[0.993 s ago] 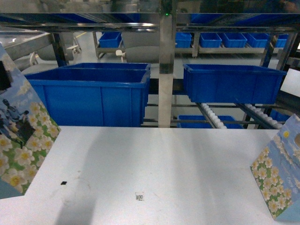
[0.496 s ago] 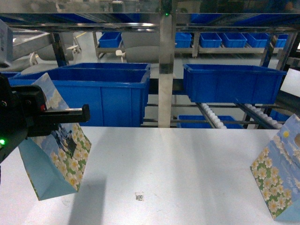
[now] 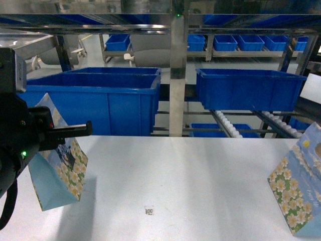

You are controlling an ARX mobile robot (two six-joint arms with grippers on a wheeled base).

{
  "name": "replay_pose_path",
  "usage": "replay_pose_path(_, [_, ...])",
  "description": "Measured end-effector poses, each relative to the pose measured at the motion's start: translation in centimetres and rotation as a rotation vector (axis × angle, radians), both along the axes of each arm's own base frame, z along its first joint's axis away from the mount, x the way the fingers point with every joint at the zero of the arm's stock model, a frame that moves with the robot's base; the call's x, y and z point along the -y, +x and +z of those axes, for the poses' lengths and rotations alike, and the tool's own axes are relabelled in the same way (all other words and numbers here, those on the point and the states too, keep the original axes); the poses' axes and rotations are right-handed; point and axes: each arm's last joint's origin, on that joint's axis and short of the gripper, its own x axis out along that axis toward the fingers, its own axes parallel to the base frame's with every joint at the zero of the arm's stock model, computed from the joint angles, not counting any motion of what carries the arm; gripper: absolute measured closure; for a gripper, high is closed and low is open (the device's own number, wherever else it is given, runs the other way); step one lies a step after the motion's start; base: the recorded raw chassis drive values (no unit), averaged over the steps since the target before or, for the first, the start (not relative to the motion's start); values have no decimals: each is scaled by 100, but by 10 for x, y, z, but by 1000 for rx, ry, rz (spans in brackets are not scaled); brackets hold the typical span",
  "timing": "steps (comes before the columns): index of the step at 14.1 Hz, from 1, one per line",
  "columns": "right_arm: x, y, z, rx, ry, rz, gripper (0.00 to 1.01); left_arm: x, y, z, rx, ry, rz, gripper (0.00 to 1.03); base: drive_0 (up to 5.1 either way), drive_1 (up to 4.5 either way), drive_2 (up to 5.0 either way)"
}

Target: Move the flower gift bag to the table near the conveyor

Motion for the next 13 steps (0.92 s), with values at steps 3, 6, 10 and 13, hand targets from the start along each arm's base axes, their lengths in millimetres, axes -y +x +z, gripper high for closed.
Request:
replay_pose_path(3, [0, 0, 0, 0, 0, 0, 3, -9, 3, -17, -14, -11, 24, 101, 0, 0, 0])
replay_pose_path(6, [0, 0, 0, 0, 0, 0, 3, -16, 4, -37, -41, -23, 47, 101, 0, 0, 0])
replay_pose_path(10, [0, 0, 0, 0, 0, 0, 3, -22, 2, -45, -58, -38, 53, 101, 0, 0, 0])
replay_pose_path(13, [0, 0, 0, 0, 0, 0, 3, -18, -9, -44, -80, -34, 25, 73, 0, 0, 0])
